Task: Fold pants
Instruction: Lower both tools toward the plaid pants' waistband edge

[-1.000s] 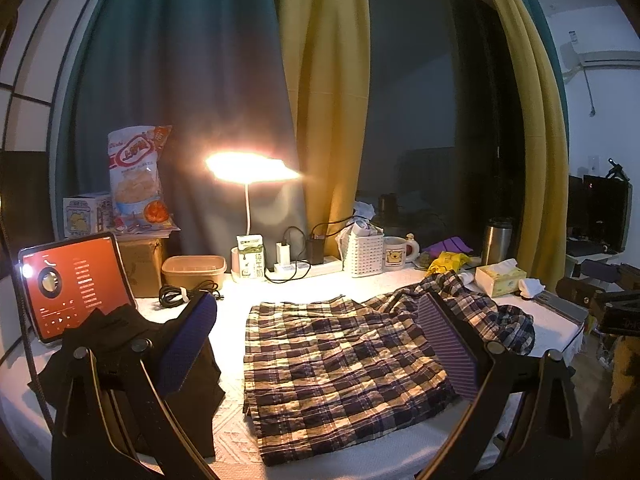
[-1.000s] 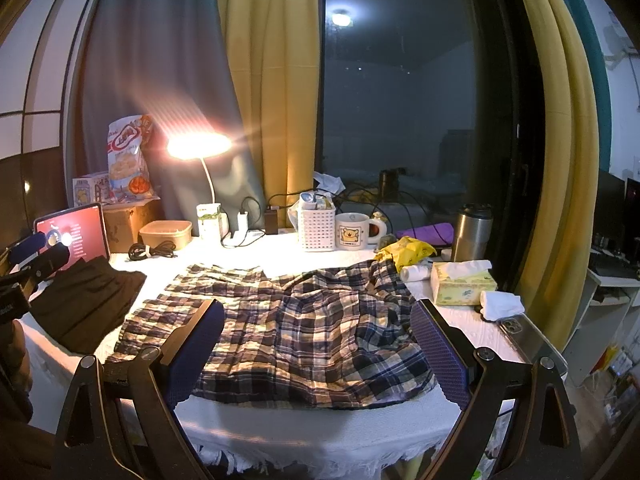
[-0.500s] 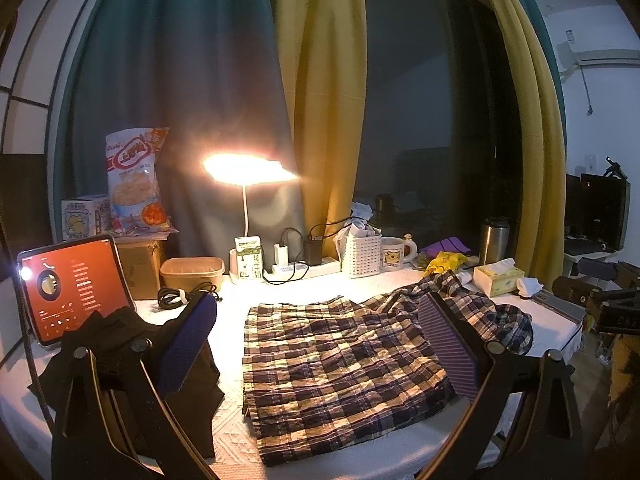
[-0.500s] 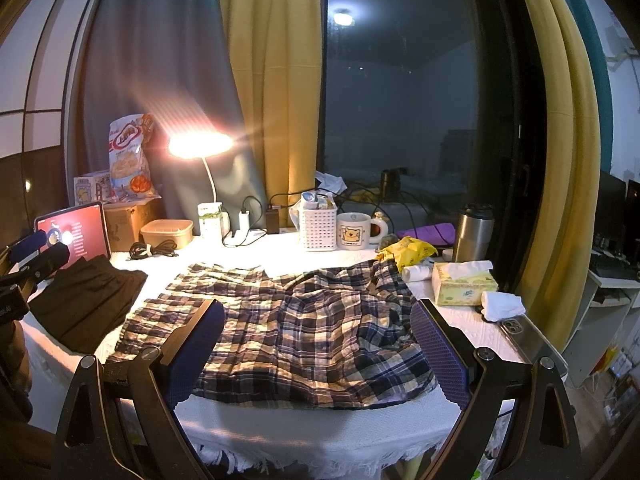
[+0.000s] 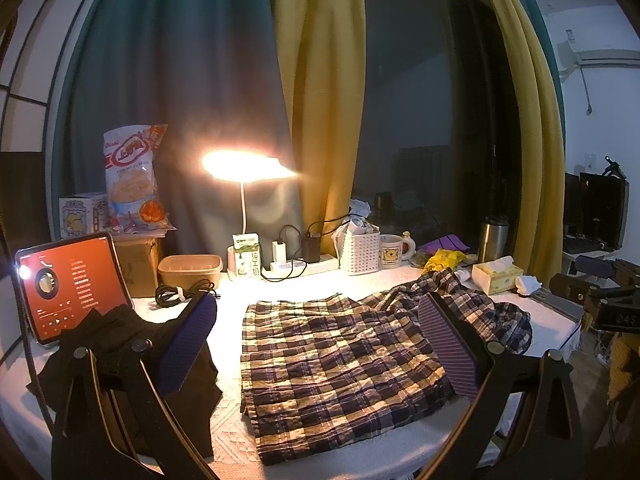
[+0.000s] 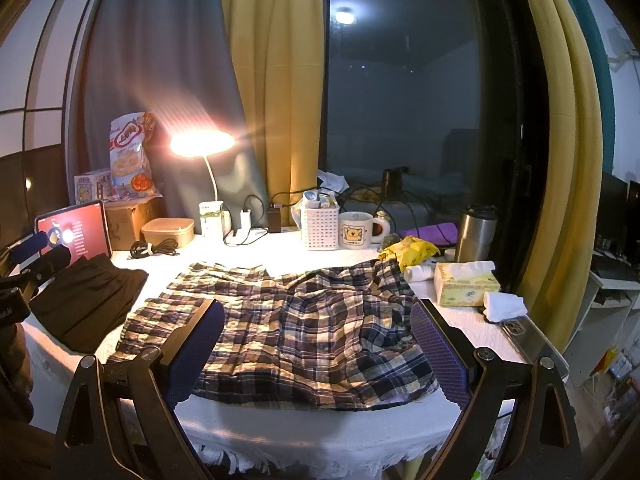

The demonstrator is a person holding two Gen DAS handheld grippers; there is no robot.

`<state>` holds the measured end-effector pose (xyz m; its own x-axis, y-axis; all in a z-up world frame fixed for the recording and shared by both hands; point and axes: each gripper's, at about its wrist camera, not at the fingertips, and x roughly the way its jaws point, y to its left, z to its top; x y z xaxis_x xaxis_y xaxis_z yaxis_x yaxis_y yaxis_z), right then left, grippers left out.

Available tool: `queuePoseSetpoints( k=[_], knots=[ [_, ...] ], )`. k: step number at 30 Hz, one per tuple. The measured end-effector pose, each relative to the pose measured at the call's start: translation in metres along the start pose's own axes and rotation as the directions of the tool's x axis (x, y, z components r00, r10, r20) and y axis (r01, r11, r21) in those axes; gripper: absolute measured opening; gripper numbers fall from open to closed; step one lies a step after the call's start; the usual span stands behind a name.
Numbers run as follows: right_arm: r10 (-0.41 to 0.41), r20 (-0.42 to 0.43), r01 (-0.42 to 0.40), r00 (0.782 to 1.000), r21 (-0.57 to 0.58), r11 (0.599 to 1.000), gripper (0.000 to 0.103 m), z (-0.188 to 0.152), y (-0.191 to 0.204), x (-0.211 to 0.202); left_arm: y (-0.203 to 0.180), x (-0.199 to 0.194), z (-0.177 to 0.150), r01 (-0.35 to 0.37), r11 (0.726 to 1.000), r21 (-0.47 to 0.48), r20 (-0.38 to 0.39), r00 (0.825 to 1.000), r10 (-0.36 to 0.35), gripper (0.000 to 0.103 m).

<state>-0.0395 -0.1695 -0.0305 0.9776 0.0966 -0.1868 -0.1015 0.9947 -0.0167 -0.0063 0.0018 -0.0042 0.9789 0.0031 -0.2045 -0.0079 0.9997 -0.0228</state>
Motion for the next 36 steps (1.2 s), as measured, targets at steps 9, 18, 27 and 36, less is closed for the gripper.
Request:
queuePoseSetpoints(
  k=[9, 18, 27, 36],
  knots=[
    [-0.013, -0.002, 0.013, 1.0, -0.073, 0.997, 0.095, 0.012, -0.002, 0.024, 0.004, 0.024, 0.0, -0.011, 0.999, 0.053, -0.038, 0.999, 0.013, 0.1],
    [-0.028, -0.078, 0.023, 0.997, -0.057, 0.998, 0.095, 0.026, -0.03, 0.097, 0.035, 0.104, -0.002, -0.038, 0.997, 0.061, -0.192, 0.98, 0.049, 0.1],
    [-0.039, -0.153, 0.035, 0.987, -0.025, 0.999, 0.095, 0.037, -0.063, 0.168, 0.07, 0.195, -0.001, -0.038, 0.999, 0.024, -0.326, 0.944, 0.044, 0.1],
    [0.008, -0.276, -0.013, 0.961, -0.017, 1.0, 0.095, 0.037, -0.1, 0.263, 0.083, 0.291, -0.022, -0.018, 1.0, 0.023, -0.493, 0.87, 0.027, 0.1]
  ],
)
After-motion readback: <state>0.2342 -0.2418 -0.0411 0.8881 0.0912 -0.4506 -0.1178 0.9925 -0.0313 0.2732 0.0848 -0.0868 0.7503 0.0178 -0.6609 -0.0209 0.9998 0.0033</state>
